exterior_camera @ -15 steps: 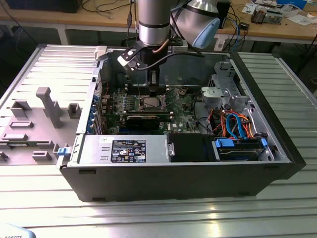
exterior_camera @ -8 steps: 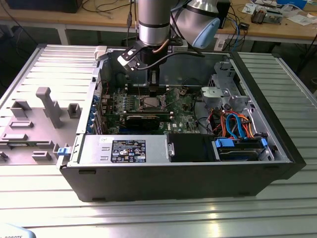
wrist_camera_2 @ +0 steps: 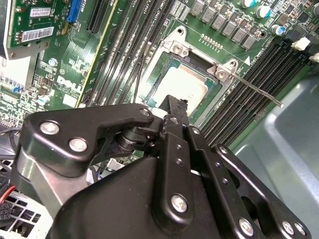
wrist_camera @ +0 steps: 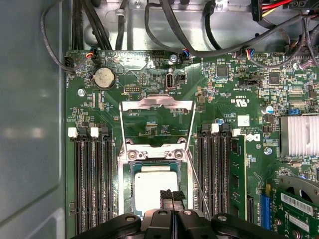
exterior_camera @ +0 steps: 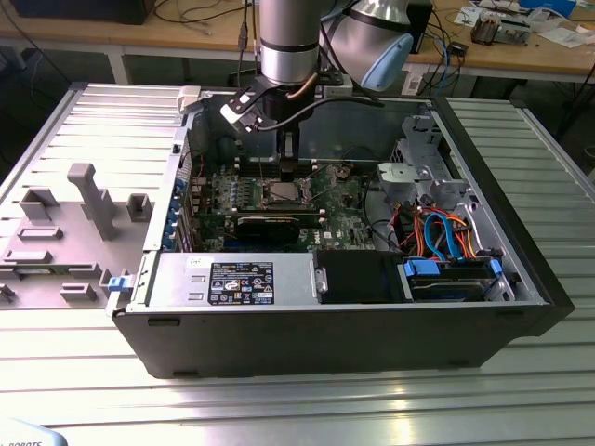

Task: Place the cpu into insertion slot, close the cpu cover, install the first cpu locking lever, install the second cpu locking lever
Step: 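Close the cpu cover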

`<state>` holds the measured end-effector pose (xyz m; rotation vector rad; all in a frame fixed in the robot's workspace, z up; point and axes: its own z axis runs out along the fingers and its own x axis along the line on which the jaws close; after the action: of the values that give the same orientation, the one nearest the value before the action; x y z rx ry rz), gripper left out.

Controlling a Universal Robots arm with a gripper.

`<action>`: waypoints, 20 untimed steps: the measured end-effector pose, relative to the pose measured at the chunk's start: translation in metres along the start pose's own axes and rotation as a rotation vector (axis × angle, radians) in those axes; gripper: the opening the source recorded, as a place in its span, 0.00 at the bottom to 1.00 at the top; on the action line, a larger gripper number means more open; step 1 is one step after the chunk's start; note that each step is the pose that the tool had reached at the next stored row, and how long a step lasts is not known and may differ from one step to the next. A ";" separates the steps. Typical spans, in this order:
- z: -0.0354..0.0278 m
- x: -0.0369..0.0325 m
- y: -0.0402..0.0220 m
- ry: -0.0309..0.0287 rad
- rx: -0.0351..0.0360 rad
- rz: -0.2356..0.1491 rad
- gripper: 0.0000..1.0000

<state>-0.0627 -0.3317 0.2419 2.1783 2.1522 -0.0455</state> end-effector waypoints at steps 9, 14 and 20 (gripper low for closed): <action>-0.0032 -0.0001 0.0001 -0.0052 -0.0003 0.000 0.11; -0.0035 -0.0002 0.0001 -0.0094 -0.0002 0.000 0.11; -0.0035 -0.0001 0.0001 -0.0169 -0.0003 -0.001 0.11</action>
<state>-0.0627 -0.3316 0.2455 2.1691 2.1439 -0.0635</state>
